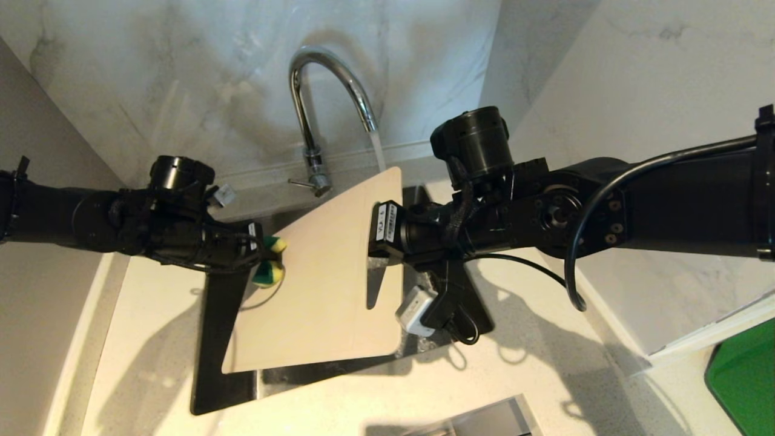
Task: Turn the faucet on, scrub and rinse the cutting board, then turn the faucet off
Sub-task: Scrub the cutting board underwater
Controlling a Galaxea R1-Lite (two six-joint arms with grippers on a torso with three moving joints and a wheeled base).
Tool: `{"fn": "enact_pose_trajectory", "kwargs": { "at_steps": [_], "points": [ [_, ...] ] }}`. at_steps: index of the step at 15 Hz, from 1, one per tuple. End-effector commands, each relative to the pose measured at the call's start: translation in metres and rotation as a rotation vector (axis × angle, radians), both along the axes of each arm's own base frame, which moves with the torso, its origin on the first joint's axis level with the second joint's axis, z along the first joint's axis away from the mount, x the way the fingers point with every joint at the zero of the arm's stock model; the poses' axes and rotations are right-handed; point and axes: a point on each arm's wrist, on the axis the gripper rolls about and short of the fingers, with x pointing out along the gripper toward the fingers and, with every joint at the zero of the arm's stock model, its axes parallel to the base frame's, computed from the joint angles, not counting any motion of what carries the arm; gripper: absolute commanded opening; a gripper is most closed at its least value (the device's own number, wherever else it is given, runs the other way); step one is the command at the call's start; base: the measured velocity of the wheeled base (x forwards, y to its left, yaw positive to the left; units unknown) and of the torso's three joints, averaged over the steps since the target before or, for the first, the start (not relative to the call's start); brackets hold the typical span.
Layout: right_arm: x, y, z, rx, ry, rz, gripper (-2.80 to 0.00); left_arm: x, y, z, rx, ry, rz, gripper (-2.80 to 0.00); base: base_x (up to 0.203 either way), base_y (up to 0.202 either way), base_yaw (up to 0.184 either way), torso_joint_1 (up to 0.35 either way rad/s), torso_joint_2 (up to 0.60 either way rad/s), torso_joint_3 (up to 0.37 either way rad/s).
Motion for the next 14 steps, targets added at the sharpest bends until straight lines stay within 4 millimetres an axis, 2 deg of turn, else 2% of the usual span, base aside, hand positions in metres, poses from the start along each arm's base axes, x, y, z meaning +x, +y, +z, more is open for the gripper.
{"fn": "enact_pose_trajectory", "kwargs": {
  "at_steps": [1, 6, 8, 9, 11, 14],
  "points": [
    [-0.001, 0.000, 0.001, -0.005, -0.013, 0.008, -2.80, 0.007, 0.019, -0.024, 0.034, 0.021, 0.026, -2.80, 0.000, 0.000, 0.000, 0.000, 0.00, 0.000],
    [0.000, 0.000, 0.002, 0.007, -0.022, 0.006, -2.80, 0.020, 0.057, -0.052, 0.077, 0.039, 0.087, -2.80, 0.000, 0.000, 0.000, 0.000, 0.00, 0.000],
    [0.000, 0.000, 0.000, 0.018, -0.013, 0.000, -2.80, 0.022, 0.065, -0.054, 0.075, 0.037, 0.103, -2.80, 0.000, 0.000, 0.000, 0.000, 0.00, 0.000],
    [0.000, 0.000, 0.000, 0.020, -0.016, 0.000, -2.80, 0.022, 0.065, -0.049, 0.065, 0.022, 0.095, -2.80, 0.000, 0.000, 0.000, 0.000, 0.00, 0.000],
    [0.000, 0.000, 0.001, 0.021, -0.017, 0.000, -2.80, 0.016, 0.064, -0.025, 0.039, -0.036, 0.076, -2.80, 0.000, 0.000, 0.000, 0.000, 0.00, 0.000],
    [-0.002, -0.001, 0.003, 0.024, -0.021, 0.000, -2.80, -0.011, 0.038, 0.031, -0.006, -0.110, 0.018, -2.80, 0.000, 0.000, 0.000, 0.000, 0.00, 0.000]
  ]
}}
